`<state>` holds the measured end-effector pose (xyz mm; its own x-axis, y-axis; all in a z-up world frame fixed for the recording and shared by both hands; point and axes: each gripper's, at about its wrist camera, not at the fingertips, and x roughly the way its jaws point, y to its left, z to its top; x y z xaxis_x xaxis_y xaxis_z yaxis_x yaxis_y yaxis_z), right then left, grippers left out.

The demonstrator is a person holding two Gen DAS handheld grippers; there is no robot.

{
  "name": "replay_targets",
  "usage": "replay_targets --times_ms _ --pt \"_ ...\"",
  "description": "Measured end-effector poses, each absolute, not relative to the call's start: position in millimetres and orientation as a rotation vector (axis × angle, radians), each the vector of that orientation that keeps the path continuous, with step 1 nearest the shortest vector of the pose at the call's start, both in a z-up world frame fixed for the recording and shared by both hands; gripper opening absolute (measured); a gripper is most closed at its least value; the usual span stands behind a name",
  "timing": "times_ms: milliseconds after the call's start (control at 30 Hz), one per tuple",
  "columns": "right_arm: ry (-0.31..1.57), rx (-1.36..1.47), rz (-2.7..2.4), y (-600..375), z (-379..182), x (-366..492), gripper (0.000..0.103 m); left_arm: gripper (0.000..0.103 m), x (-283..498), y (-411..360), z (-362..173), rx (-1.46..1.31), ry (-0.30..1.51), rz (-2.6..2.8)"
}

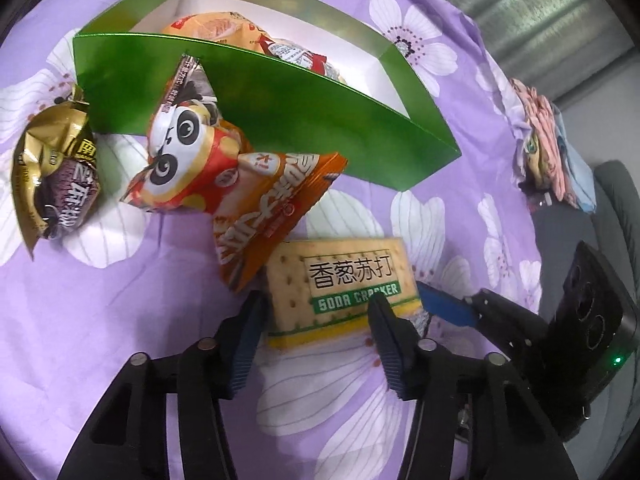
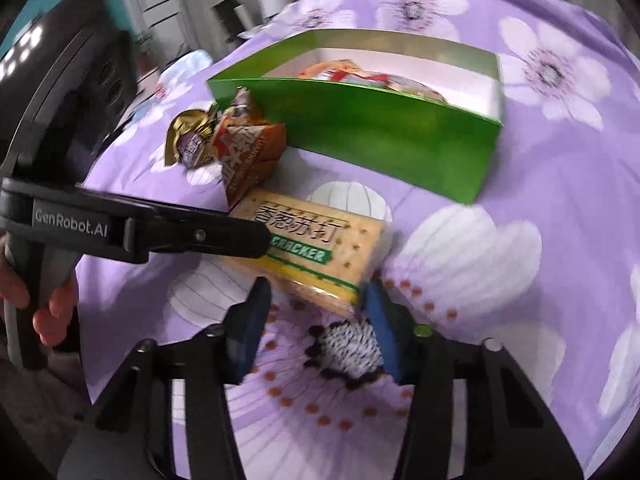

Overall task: Organize snacks
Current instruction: 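Grasp the soda cracker pack with the left gripper and lift it, then carry the soda cracker pack into the green box and open the left gripper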

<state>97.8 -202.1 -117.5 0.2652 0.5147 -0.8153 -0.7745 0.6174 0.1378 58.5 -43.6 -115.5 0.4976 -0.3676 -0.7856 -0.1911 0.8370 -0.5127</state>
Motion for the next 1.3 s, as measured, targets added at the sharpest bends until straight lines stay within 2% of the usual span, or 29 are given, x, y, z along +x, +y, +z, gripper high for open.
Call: replay_targets --times_ms 167,367,800,1300 --pt "0.943 -0.226 0.808 -205 -121 84 0.036 0.050 51 -56 -113 -0.477 1.062 -0.096" --pt "0.907 -0.202 0.741 -204 -119 60 0.034 0.050 39 -60 -108 -0.452 1.058 -0.128" --pt "0.820 -0.170 0.673 -215 -79 19 0.034 0.051 6 -72 -63 -0.366 0.958 -0.186" --pt "0.661 -0.210 0.698 -188 -25 -2 0.034 0.051 -16 -47 -5 -0.294 0.781 -0.149"
